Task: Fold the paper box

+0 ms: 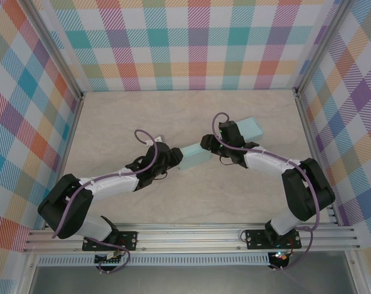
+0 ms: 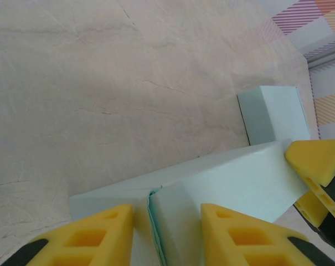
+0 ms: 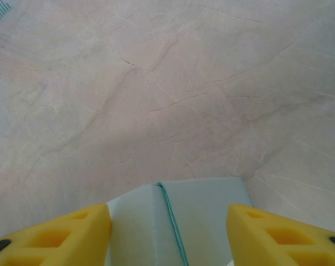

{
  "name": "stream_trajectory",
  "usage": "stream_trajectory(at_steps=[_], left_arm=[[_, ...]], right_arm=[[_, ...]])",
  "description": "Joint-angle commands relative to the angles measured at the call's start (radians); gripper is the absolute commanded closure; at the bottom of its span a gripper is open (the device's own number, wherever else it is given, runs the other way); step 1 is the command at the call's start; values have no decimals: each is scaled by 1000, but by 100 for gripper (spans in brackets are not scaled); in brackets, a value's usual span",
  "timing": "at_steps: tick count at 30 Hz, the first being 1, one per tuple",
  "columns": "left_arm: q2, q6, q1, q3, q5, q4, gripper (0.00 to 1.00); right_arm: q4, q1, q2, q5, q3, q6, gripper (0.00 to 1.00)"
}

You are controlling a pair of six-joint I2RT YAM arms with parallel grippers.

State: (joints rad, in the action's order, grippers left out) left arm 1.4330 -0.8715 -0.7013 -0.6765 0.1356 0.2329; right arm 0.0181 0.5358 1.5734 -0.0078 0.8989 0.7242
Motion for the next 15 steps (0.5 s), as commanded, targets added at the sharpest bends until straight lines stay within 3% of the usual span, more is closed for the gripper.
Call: stream_trajectory(at_steps=[1,7,10,15], left_arm=[[71,7,5,69,11,-198,67],[107,3,-7,70,13,-189,71],[122,-2,-13,68,18,-182,72],[129,-3,-23,62,31,-190,74]], right_arm=[[-207,8,29,0,-16,-61,39],[-232,9,23,-47,34,-113,21],[-237,25,16,-62,56,-149,1],[-283,51,7,-55,106,-186,0]])
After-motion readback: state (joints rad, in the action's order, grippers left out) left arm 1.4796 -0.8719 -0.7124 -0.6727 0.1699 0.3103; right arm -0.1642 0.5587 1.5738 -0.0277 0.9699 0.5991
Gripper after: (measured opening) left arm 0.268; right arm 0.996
